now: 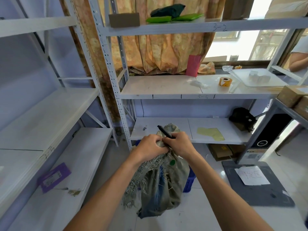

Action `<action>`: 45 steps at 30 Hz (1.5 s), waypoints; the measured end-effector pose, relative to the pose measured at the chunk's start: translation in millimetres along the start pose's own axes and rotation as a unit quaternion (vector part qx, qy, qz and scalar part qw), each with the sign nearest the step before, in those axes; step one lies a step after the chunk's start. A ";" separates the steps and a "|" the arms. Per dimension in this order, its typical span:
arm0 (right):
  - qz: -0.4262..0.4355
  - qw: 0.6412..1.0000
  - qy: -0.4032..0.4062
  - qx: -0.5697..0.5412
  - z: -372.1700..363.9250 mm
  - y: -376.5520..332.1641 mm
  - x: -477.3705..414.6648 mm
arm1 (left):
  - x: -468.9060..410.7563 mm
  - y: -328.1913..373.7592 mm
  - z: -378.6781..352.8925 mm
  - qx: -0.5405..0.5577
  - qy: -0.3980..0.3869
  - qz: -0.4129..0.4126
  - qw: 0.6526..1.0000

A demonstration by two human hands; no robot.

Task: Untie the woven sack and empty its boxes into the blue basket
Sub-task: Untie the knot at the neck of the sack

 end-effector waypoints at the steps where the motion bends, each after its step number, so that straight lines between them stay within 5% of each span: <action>1: -0.008 1.000 -0.010 0.002 -2.1 3.4 -0.6 | 1.2 -1.3 -0.9 -0.008 -0.006 -0.001 1.000; 4: -0.011 1.000 -0.001 0.014 -3.4 6.6 -0.6 | 3.6 -5.9 -4.2 -0.015 -0.025 0.003 1.000; 11: -0.016 0.987 0.155 0.042 28.7 4.3 0.3 | 5.2 -34.6 -14.4 -0.074 -0.086 0.042 0.993; 30: -0.058 0.956 -0.007 0.288 -15.4 48.7 13.2 | -5.9 -65.2 -7.8 -0.019 -0.069 0.134 0.988; 39: -0.053 0.986 -0.071 0.144 -38.6 40.8 13.3 | -7.0 -77.5 -8.7 0.078 -0.045 0.224 0.970; 45: -0.033 0.992 -0.106 0.055 -47.7 39.5 18.7 | -5.2 -77.1 -14.6 0.237 -0.033 0.248 0.939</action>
Point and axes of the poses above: each hand's wrist, its own x-axis away from the middle knuckle, its own z-axis out of the back of the hand, y = z × x, the point moved 8 cm from there along -x, towards the middle knuckle, and after that the axes turned 3 degrees about x, right-handed, at the moved point
